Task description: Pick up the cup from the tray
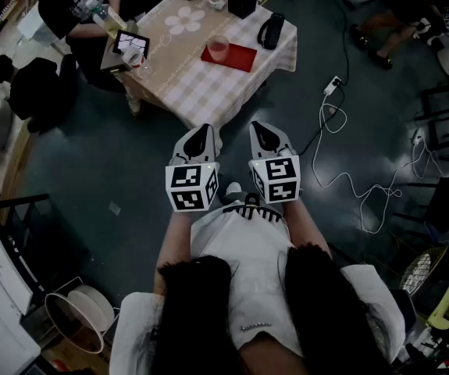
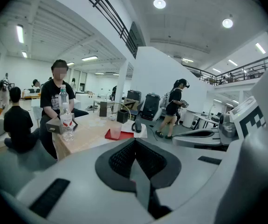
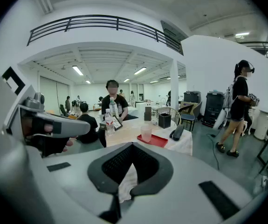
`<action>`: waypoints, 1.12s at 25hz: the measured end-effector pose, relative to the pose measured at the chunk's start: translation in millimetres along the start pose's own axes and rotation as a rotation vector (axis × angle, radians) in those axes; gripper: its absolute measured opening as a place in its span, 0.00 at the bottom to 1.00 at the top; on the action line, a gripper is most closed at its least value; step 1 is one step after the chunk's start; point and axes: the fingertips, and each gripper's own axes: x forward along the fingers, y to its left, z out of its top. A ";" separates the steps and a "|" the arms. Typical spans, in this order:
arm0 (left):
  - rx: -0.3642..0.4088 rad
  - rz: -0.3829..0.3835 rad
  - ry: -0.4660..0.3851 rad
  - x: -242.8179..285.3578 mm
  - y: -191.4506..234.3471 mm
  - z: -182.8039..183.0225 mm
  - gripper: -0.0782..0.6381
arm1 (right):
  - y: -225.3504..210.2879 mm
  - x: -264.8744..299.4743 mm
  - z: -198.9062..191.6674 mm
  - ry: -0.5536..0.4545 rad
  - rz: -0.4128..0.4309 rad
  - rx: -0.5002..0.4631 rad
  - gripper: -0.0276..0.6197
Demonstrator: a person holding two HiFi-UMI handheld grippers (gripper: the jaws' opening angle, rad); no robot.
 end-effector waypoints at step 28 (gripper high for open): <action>-0.023 0.045 0.008 -2.7 6.1 -5.2 0.12 | 9.0 1.3 -0.5 -0.036 0.122 0.032 0.36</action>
